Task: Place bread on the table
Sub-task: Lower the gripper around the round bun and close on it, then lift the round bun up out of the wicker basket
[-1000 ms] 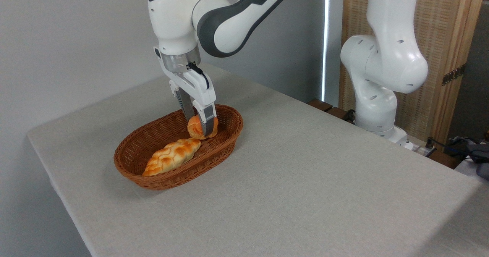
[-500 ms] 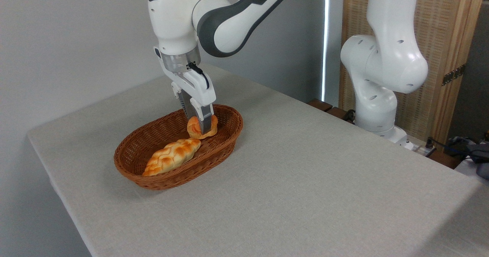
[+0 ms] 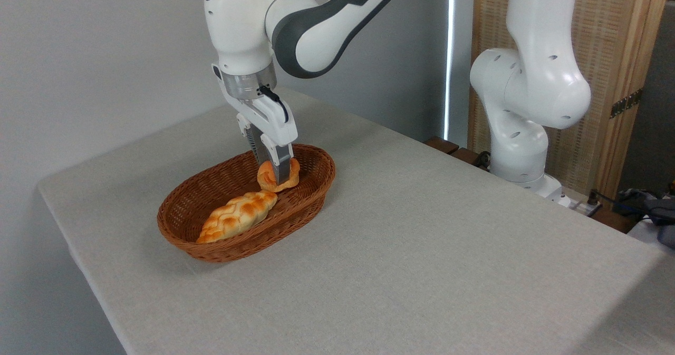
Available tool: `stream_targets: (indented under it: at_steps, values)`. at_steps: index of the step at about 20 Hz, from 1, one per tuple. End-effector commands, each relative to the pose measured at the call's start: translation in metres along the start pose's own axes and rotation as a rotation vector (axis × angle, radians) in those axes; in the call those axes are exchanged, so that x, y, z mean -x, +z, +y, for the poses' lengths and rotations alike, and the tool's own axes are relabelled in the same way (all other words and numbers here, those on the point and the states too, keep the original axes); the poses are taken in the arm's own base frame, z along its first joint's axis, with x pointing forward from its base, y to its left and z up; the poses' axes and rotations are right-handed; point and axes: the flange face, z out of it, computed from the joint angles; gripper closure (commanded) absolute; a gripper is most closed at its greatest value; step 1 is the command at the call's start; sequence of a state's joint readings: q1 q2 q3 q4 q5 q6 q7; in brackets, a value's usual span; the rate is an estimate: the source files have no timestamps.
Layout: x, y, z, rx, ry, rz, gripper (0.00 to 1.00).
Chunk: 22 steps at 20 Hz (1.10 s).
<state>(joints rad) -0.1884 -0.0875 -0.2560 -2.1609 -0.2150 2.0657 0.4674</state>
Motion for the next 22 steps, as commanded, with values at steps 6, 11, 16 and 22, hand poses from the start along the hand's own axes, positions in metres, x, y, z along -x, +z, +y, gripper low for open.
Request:
stream_targets:
  at_steps: [6,11,16,22]
  values:
    - [0.003,-0.008,-0.003,-0.015,0.024,0.006,0.57]
    - [-0.003,-0.028,-0.006,-0.014,0.023,0.014,0.57]
    - [0.003,-0.084,-0.038,0.014,0.006,0.003,0.57]
    - [0.025,-0.125,-0.078,-0.064,0.052,-0.043,0.55]
